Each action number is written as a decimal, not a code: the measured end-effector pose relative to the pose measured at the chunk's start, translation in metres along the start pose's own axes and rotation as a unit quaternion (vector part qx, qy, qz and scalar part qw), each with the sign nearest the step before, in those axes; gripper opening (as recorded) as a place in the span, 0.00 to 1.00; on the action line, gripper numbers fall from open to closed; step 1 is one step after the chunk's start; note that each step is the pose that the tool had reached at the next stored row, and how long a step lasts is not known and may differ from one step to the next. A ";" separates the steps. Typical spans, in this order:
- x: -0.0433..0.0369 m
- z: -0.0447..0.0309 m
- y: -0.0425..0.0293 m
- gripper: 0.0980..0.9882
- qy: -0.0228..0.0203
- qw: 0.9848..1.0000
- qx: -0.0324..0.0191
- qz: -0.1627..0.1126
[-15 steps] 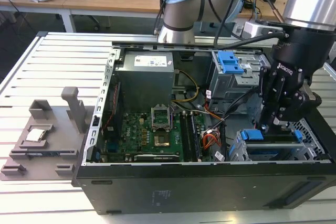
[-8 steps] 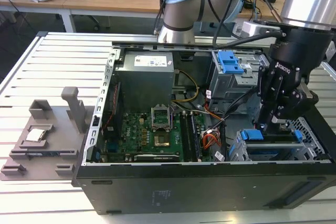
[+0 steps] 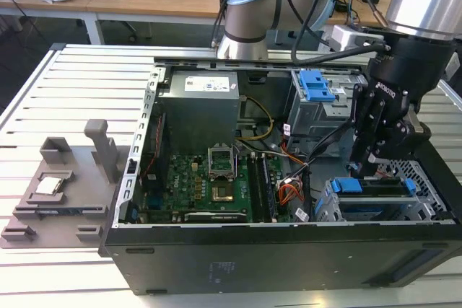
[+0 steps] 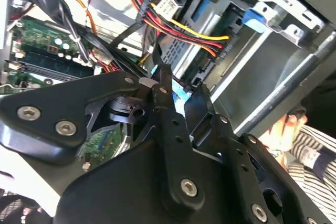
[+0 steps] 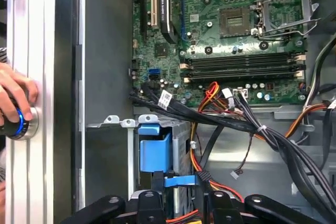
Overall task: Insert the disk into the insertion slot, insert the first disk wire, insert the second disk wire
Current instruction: 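Insert the second disk wire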
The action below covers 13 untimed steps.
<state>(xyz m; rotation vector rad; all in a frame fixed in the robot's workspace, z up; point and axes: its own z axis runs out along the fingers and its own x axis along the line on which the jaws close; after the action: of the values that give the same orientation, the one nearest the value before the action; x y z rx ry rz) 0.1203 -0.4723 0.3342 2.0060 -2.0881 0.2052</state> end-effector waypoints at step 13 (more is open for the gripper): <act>-0.0014 0.0060 -0.0003 0.31 -0.009 1.000 0.000 -0.001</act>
<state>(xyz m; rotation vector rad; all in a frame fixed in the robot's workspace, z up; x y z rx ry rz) 0.1202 -0.4725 0.3281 2.0165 -2.0975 0.1865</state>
